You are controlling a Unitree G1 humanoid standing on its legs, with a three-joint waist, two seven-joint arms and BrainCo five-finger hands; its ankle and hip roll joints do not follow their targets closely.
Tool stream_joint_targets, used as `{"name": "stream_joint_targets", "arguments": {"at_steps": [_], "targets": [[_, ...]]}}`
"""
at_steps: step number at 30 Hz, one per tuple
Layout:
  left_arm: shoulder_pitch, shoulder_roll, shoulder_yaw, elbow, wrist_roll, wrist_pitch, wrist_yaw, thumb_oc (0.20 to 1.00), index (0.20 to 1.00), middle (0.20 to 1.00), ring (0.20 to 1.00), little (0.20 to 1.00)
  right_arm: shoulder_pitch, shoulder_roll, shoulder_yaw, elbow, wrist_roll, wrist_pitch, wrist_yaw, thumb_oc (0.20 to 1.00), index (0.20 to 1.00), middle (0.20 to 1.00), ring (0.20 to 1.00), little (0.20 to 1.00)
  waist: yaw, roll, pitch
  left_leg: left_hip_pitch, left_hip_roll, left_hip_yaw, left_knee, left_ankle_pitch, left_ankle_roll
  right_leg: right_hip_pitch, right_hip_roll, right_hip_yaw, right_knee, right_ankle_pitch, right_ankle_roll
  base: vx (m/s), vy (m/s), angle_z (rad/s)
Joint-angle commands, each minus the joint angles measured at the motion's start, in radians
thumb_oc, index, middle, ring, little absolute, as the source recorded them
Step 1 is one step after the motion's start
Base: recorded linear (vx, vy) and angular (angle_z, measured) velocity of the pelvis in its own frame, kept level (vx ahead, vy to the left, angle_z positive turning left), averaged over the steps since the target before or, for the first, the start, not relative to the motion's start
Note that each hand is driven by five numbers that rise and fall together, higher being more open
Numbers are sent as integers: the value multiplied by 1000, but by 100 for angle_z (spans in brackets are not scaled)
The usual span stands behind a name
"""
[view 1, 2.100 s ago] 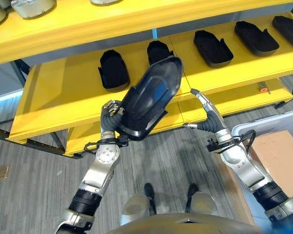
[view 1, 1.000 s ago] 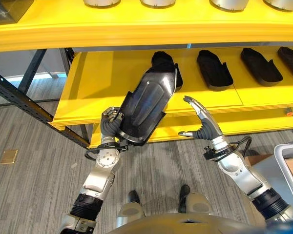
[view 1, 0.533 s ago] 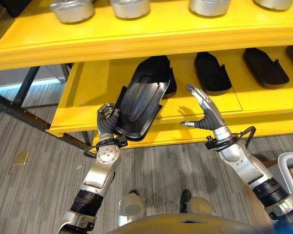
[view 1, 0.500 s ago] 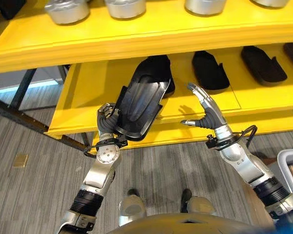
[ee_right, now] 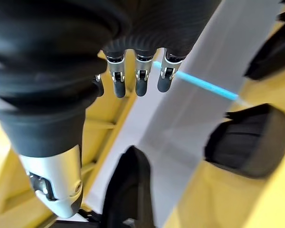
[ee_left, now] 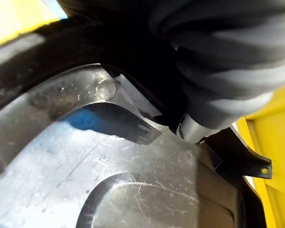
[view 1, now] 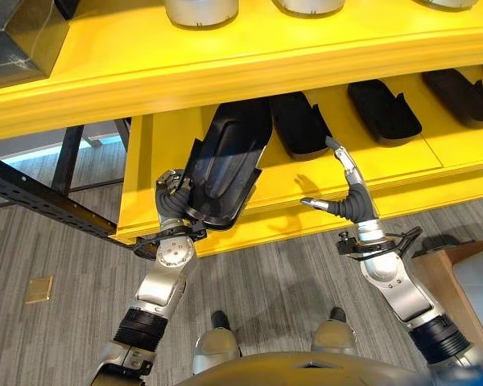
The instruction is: Move parts from the plastic box to the shelf.
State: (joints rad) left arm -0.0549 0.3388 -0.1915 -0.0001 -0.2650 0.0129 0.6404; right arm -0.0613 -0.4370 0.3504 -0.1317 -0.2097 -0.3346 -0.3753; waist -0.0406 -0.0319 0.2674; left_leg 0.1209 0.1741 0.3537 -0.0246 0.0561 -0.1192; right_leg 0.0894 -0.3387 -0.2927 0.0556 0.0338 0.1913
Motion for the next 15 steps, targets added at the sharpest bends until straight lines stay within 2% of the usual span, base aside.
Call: {"name": "stream_joint_targets", "arguments": {"at_steps": [1,4,9,12,15], "targets": [[-24,-29,34,-118,6,-45,27,200,200,200,200,200,-19,-46,-45,-96,25,-33,-6,1000,1000,1000,1000,1000,-3,27,-23,-22,24,-65,33,-69,37,-1,96,-13,78,-113,-37,66,-63,1],[-43,-30,27,-129,-16,-54,71,200,200,200,200,200,-53,-58,-29,-127,-18,-44,-3,1000,1000,1000,1000,1000,24,0,-1,-59,27,-81,70,-86,34,-8,110,-11,82,-126,-43,30,-105,8],[-124,-51,11,-108,-98,-32,134,200,200,200,200,200,-179,-79,12,-127,-76,-73,12,1000,1000,1000,1000,1000,52,-25,45,-145,46,-118,141,-86,20,-51,136,3,109,-144,-66,-72,-115,10],[-212,-66,16,-57,-128,-22,229,200,200,200,200,200,-291,-88,14,-136,-60,-77,22,1000,1000,1000,1000,1000,54,-43,80,-189,65,-131,167,-77,9,-77,153,9,121,-147,-75,-83,-109,6],[-276,-84,35,-12,-91,-21,290,200,200,200,200,200,-347,-90,13,-140,-32,-61,43,1000,1000,1000,1000,1000,47,-49,95,-204,73,-131,173,-67,3,-90,162,14,127,-149,-78,-21,-24,4]]}}
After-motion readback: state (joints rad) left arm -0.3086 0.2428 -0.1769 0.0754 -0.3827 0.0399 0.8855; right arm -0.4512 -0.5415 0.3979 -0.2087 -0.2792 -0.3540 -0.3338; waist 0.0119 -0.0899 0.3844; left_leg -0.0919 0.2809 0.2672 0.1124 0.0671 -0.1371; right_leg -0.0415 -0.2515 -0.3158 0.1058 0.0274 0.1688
